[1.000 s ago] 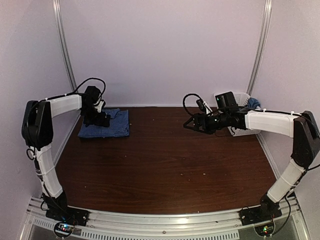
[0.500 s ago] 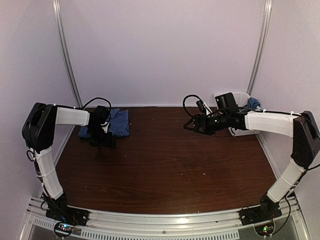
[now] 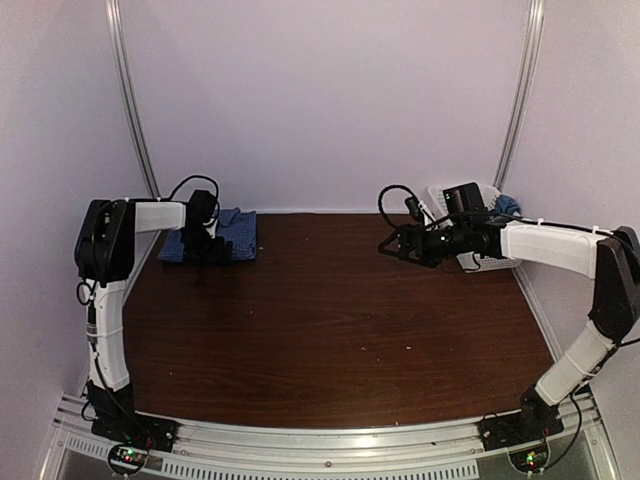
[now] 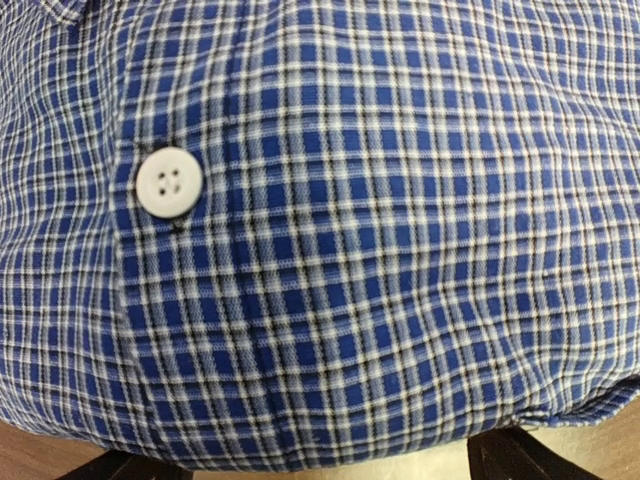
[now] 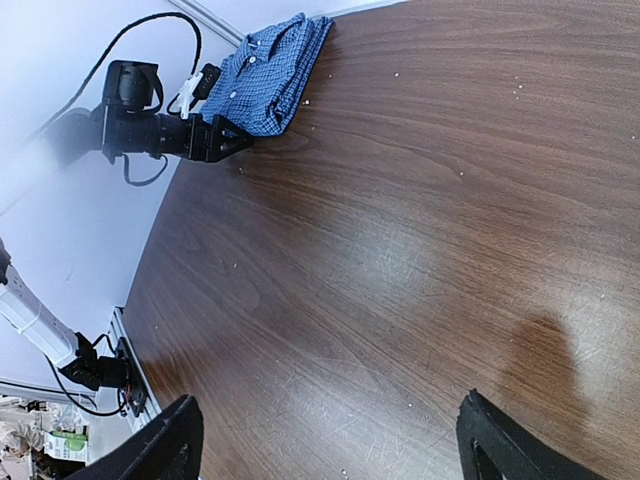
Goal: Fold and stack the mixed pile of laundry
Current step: Move the square-folded shirt to the corner of the board, then pick up the crumpled T-shirt from the bin, then place the crumpled T-shirt at the center of the board.
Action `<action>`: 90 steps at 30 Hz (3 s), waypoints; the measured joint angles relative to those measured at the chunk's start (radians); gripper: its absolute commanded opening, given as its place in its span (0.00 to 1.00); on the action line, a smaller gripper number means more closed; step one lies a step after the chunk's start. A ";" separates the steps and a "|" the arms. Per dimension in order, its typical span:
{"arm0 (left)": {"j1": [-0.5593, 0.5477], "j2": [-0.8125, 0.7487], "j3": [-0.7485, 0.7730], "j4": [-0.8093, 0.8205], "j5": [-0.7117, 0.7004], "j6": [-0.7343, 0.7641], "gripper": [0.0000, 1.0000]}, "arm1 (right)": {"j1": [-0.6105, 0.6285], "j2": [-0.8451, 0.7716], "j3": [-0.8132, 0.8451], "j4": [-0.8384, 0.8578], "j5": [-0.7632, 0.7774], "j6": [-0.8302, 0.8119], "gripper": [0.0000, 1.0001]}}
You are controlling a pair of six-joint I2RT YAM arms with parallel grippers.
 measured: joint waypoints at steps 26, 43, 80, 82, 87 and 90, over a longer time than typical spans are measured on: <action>-0.183 -0.651 -0.257 0.101 -0.084 0.110 0.98 | -0.412 -0.053 0.422 -0.395 0.395 -0.233 0.98; -0.209 -0.685 -0.436 0.151 -0.050 0.072 0.98 | -0.460 0.633 0.906 -0.543 0.782 -0.300 0.96; -0.201 -0.663 -0.366 0.062 -0.160 0.013 0.98 | -0.584 0.732 1.246 -0.619 0.436 -0.222 0.00; -0.196 -0.675 -0.369 0.063 -0.145 0.002 0.98 | -0.569 0.633 1.252 -0.603 0.398 -0.212 0.00; -0.182 -0.723 -0.383 0.070 -0.124 -0.018 0.98 | -0.494 0.453 1.275 -0.566 0.303 -0.192 0.00; -0.176 -0.754 -0.402 0.076 -0.101 -0.023 0.98 | -0.402 0.392 1.281 -0.560 0.266 -0.189 0.00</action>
